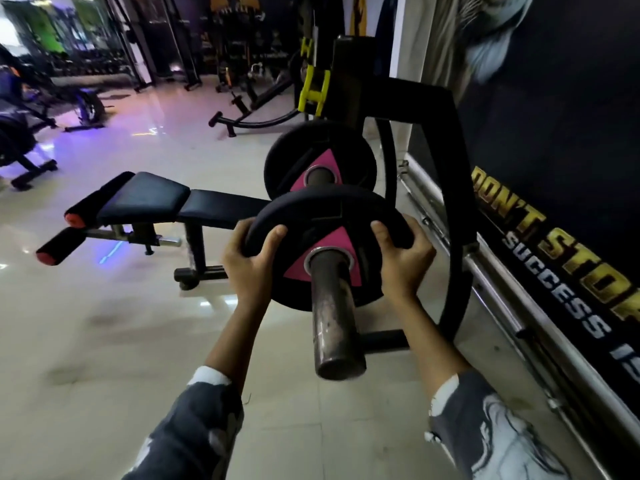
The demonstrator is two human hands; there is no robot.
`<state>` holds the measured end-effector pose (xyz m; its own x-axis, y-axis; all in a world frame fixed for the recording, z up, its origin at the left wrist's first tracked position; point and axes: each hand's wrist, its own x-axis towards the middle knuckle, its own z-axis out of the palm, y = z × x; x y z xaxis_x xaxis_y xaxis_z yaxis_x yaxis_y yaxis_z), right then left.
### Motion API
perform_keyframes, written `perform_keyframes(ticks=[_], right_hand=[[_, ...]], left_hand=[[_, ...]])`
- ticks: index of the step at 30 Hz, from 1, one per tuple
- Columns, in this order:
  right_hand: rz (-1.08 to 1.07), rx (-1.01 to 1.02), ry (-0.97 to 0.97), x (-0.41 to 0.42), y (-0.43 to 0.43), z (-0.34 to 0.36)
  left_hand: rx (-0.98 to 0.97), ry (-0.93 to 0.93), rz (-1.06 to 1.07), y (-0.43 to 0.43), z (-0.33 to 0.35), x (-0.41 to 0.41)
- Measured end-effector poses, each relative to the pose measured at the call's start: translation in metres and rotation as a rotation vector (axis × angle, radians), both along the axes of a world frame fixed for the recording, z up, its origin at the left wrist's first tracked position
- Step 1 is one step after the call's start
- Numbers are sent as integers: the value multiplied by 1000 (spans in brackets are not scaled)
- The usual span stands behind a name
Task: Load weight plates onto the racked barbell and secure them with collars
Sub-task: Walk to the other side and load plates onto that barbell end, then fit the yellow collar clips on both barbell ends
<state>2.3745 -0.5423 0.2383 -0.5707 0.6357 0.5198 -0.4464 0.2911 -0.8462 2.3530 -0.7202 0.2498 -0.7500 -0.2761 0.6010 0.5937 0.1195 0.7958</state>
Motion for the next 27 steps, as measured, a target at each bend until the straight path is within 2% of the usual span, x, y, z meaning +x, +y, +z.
perform_keyframes(ticks=[8,12,17,20,23,27], right_hand=[[46,12,-14,-131,17,6],[49,52,-12,-177,24,8],[16,69,39,-198,28,4],[90,55,11,-195,32,4],[171,203,-29,-189,37,16],[132,564,-103,-179,20,66]], left_hand=[[-82,-48,-6,13,4,-135],[-48,-88,-45,18,7,-181],[-48,-78,-36,21,4,-197],[-81,-58,-108,15,1,-195],[-71,-12,-272,-3,1,-205],[29,-156,-520,-23,29,-257]])
